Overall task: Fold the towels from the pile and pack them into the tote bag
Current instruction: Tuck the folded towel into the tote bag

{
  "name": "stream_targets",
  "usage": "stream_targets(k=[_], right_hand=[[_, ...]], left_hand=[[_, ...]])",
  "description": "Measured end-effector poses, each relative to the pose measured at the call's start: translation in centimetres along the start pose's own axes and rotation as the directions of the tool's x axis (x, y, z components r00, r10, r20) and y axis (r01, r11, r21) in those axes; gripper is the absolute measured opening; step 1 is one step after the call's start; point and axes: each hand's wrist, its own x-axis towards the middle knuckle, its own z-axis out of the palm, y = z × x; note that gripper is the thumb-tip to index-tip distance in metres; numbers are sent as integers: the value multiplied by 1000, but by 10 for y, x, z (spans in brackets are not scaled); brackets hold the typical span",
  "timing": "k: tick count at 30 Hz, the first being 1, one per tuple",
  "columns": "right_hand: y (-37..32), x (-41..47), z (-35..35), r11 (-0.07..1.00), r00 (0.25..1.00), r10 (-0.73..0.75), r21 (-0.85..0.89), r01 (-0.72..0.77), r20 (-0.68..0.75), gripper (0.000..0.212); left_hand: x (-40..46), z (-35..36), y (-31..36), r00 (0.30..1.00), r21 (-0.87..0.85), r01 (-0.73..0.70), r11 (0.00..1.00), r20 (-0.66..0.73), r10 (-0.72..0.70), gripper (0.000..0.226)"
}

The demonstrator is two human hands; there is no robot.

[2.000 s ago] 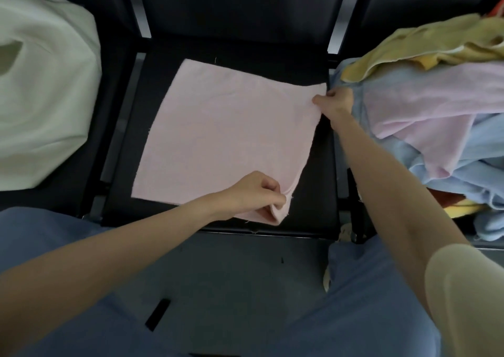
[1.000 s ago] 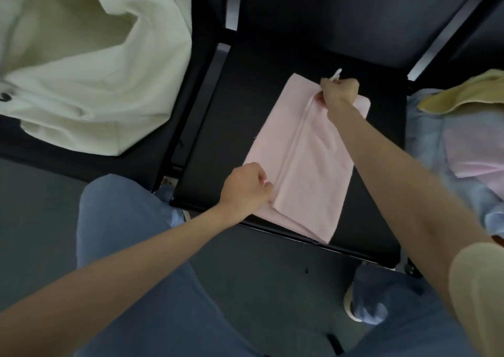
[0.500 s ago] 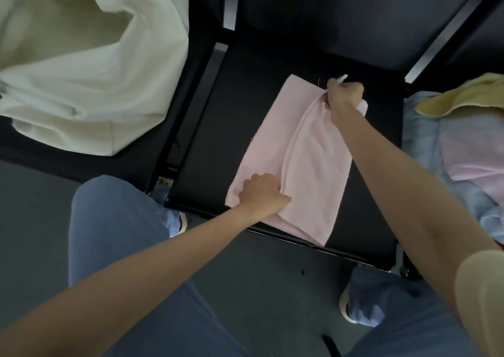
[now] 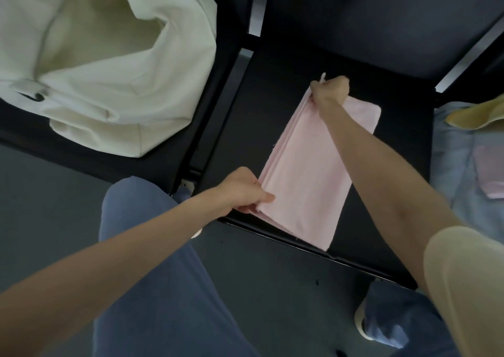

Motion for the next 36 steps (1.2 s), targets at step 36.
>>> stream_targets(k=[36], right_hand=[[150,-272,-172,899,917,176,321,-298,359,27]], left_hand=[[-71,41,-25,978,-251,-117,961,-199,67,29]])
